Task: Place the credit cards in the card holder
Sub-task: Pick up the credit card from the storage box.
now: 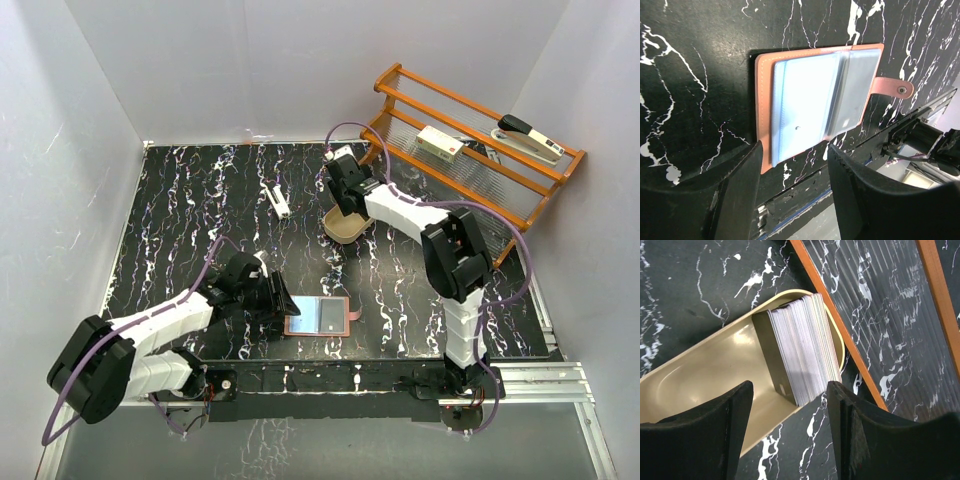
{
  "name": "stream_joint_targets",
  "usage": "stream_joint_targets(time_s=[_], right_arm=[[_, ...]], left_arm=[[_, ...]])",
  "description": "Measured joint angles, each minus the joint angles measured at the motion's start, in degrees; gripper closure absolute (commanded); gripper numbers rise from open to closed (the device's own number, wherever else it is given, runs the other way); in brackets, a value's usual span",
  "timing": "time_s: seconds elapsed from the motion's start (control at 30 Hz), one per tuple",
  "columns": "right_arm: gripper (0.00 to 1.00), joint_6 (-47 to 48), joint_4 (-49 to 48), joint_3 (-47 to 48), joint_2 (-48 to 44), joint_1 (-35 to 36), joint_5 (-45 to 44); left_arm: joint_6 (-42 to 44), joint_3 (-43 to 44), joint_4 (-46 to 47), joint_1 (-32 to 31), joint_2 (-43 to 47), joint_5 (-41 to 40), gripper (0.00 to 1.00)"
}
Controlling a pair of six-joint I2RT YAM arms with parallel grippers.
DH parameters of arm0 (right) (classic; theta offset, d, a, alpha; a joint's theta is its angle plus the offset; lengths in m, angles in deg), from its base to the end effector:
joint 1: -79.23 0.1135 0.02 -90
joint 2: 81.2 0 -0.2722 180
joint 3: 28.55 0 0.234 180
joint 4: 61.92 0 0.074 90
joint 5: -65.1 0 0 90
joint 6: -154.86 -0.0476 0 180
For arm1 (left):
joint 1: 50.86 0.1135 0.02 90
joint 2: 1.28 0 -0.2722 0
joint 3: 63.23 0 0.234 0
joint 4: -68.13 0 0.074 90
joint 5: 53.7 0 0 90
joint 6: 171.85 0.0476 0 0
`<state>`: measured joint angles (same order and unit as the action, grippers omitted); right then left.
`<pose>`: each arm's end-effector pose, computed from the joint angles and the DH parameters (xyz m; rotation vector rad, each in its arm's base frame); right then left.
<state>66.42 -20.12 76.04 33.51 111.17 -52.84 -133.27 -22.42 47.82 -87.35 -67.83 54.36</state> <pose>0.3816 0.2116 0.2283 -0.4859 2.3171 -0.3530 0.1562 -0.1339 0.1757 -0.1731 2.6090 -1.0294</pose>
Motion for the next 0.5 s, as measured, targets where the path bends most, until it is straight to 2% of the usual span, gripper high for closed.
stream_joint_targets(time_s=[0.33,0.5], right_arm=[[0.44,3.3,1.9,5.9,7.7,-0.2,-5.2],[0.53,4.5,2.6,5.9,9.1,-0.3,-8.7]], left_arm=[[-1.7,-2.4,3.1,0.0,0.8,3.2,0.47],[-2.2,-2.5,3.1,0.0,3.2,3.8,0.47]])
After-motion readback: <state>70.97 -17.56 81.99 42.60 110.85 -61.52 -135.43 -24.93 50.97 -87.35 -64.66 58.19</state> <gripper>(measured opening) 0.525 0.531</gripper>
